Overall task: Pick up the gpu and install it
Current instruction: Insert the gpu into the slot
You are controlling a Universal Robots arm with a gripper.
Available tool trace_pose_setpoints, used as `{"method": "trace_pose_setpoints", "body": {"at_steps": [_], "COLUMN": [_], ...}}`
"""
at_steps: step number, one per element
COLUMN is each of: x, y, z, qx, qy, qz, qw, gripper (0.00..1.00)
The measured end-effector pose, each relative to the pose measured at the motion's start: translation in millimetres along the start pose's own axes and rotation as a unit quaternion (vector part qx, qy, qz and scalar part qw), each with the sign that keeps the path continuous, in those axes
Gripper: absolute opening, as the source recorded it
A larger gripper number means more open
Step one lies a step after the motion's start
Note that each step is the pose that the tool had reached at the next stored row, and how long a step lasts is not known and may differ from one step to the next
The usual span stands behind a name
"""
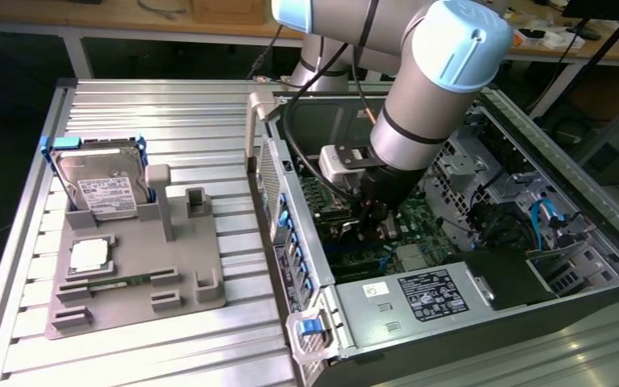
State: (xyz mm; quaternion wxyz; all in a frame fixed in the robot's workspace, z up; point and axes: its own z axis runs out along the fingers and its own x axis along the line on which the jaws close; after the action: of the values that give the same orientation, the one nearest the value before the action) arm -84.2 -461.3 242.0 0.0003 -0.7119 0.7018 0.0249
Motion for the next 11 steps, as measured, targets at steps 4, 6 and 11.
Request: {"method": "trace_pose_setpoints", "body": {"at_steps": [4, 6, 11], "x": [-0.1, -0.1, -0.3], "y": [0.2, 0.2, 0.4], "z": [-0.1, -1.0, -5.4], "qx": [0.0002, 0.0003, 0.0001], "qy": [-0.0002, -0.0004, -0.0002], "qz": [0.000, 0.000, 0.000], "qw": [1.0000, 1.0000, 1.0000], "gripper": [0.28, 0.28, 0.28]}}
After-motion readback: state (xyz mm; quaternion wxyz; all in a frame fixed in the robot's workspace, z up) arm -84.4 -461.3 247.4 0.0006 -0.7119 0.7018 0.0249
